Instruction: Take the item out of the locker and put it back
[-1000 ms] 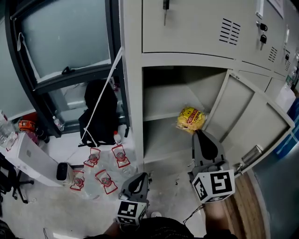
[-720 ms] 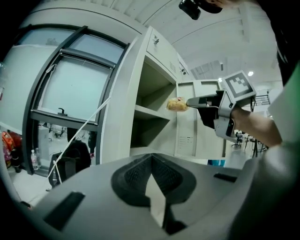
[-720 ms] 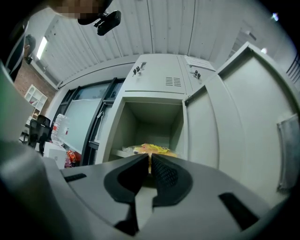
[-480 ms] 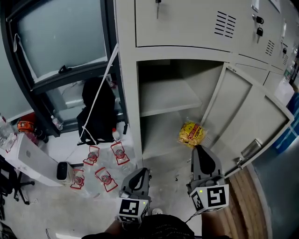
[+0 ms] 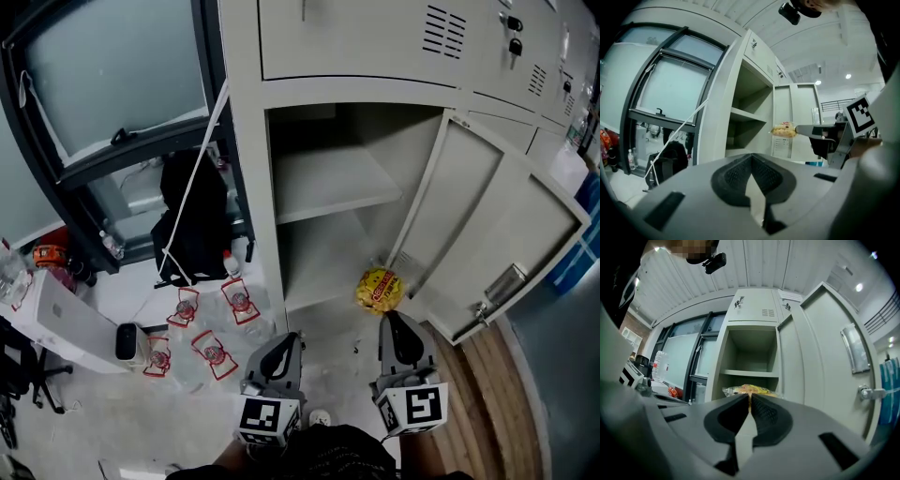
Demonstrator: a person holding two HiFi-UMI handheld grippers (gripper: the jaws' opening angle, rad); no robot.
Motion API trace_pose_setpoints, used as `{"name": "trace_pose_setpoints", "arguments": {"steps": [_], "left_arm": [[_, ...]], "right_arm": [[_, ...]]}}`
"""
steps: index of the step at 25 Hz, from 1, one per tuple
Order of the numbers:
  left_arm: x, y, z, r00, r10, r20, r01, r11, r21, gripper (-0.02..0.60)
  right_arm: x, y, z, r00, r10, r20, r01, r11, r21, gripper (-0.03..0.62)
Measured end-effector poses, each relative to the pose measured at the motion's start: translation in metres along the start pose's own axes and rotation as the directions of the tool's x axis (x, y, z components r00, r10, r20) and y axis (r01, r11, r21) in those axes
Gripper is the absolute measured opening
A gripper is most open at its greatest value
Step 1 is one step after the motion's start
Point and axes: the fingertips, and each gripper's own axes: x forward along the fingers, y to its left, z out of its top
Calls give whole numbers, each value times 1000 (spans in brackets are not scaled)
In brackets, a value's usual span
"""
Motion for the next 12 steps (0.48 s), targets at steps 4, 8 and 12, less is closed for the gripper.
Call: {"name": "trace_pose_setpoints", "arguments": {"steps": [4,8,12], "left_arm": [[-1,-4,-5,1000,-1,-11,1,1000,-5,7],[-2,-5,-9,1000,-3,-16,3,1000,-9,8],[-2,-4,-10,1000,0,-8,0,1000,-15,8]], "right_arm": [[-9,2,-14,1000,0,-8,0,1000,-2,20],[-18,8,-33,999,5,-54,-6,1000,-15,18],[-22,12,-47,996,16,-92,-19,999,-27,18]]}}
